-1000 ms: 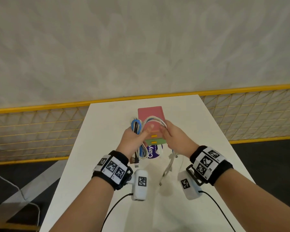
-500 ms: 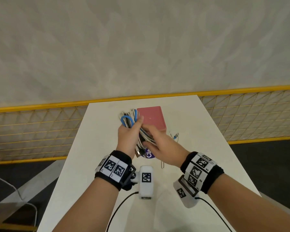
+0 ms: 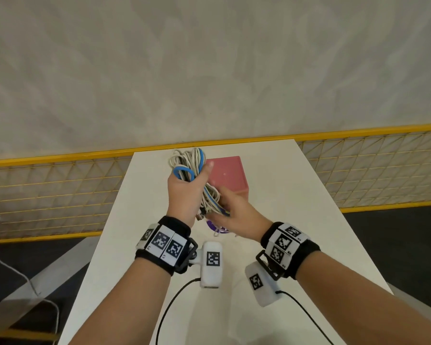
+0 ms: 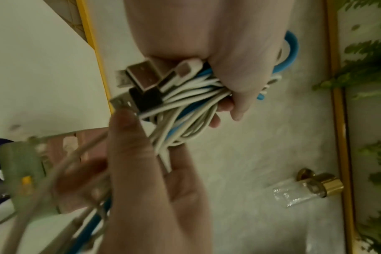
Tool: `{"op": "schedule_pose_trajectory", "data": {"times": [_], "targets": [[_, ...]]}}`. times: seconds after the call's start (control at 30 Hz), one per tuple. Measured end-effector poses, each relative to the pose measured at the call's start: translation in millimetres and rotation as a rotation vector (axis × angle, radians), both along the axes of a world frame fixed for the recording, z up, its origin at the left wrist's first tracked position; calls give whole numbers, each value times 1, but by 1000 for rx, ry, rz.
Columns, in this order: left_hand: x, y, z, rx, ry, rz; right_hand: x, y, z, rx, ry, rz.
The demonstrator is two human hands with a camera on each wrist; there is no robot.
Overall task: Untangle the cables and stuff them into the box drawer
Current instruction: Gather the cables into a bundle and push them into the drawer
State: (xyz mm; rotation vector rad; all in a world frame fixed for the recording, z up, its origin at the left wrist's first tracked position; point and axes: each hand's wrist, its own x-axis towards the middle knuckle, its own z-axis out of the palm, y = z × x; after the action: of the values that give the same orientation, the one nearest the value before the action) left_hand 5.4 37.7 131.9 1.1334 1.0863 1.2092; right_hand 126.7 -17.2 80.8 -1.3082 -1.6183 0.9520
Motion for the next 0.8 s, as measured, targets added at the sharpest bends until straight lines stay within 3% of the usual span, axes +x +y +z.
{"op": "schedule_pose_trajectory", "data": {"times": [0.1,0.27,0.4,0.43,0.53,0.67,0.73,0.8], "targets": [[-5,1,3,10,4,23,6,-1,-5,-31,-35,2],[-13,1,2,-29,-9,80,38,-1,-19,-70,-442,122],[-27,17,20,-1,-108,140,72,-24,-59,-266,-835,176],[-32,21,24,20,-117,145,78,-31,-66,-342,-861,143],[-36,26,27,62,-90,127,83,-38,-68,-405,-710,3],[-23,19,17,54,-9,102,54,-20,-23,41,-130,-260],[-15,14,11,51,23,82,30,-8,2,196,-186,-301],[-6,8,7,63,40,53,8,8,12,182,-336,-231]]}}
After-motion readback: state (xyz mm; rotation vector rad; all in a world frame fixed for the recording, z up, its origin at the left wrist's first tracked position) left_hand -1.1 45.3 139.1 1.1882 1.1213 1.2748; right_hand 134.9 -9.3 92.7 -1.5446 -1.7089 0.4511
